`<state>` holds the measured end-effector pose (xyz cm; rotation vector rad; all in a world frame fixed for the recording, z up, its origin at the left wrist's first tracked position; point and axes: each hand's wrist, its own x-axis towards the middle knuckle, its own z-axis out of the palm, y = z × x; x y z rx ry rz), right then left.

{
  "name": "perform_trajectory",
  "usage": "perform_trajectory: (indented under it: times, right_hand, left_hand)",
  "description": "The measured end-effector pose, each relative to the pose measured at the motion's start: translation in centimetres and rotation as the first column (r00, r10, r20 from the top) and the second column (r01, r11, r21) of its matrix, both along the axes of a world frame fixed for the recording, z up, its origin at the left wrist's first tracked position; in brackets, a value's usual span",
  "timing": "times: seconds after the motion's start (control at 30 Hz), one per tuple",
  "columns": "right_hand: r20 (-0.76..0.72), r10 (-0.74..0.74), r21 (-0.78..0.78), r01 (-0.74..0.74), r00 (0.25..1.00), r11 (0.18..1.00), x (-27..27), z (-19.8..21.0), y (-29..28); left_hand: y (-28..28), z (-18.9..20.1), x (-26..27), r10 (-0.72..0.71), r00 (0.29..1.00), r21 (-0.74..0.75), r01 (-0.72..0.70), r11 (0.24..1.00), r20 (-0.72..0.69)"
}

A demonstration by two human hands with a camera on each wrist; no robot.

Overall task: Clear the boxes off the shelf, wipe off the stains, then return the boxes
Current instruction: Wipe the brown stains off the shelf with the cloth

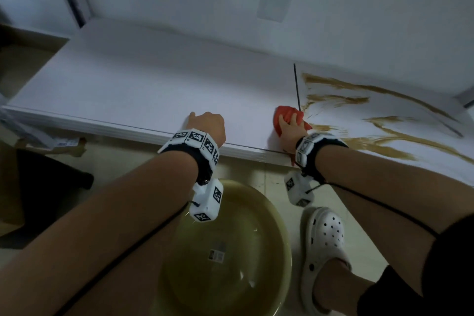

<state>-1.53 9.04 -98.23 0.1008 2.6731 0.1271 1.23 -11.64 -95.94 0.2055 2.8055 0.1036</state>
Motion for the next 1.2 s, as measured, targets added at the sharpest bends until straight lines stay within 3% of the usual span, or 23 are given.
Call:
perform_trajectory:
  times: [0.23, 0.47, 0.6, 0.83, 1.03, 1.2]
  right_hand:
    - [-0.024, 0.152, -0.085, -0.153, 0.988, 0.984, -5.3, 0.1, -5.5]
    - [-0.05, 0.374, -0.183, -0.376, 0.926, 0.908, -3.8, 0.4, -6.8]
    - [-0.031, 0.295, -0.218, -0.295, 0.955, 0.931, -3.6, 0.1, -3.4]
    - [-0.019, 0.059, -0.12, -0.061, 0.998, 0.991, -2.2, -0.1, 3.9]
    - [-0.014, 0.045, -0.114, -0.047, 0.999, 0.992, 0.9, 0.3, 4.5]
    - [0.082, 0.046, -0.134, -0.035, 0.996, 0.99, 4.4, 1.2, 4.8]
  left_hand:
    - [0.0, -0.4, -0.7, 0.025, 0.998, -0.047, -0.027, 0.999, -0.055]
    - [2.0, 1.2, -1.4, 0.229, 0.973, 0.024, -0.228, 0.973, -0.04]
    - [3.3, 1.5, -1.0, 0.217, 0.976, -0.011, -0.217, 0.976, -0.02]
    - [4.5, 1.4, -0.2, 0.225, 0.974, -0.064, -0.225, 0.972, 0.006]
    - [4.2, 1.3, 0.7, 0.241, 0.97, -0.052, -0.24, 0.969, 0.019]
    - [3.2, 2.0, 2.2, 0.151, 0.983, -0.128, -0.138, 0.982, 0.103]
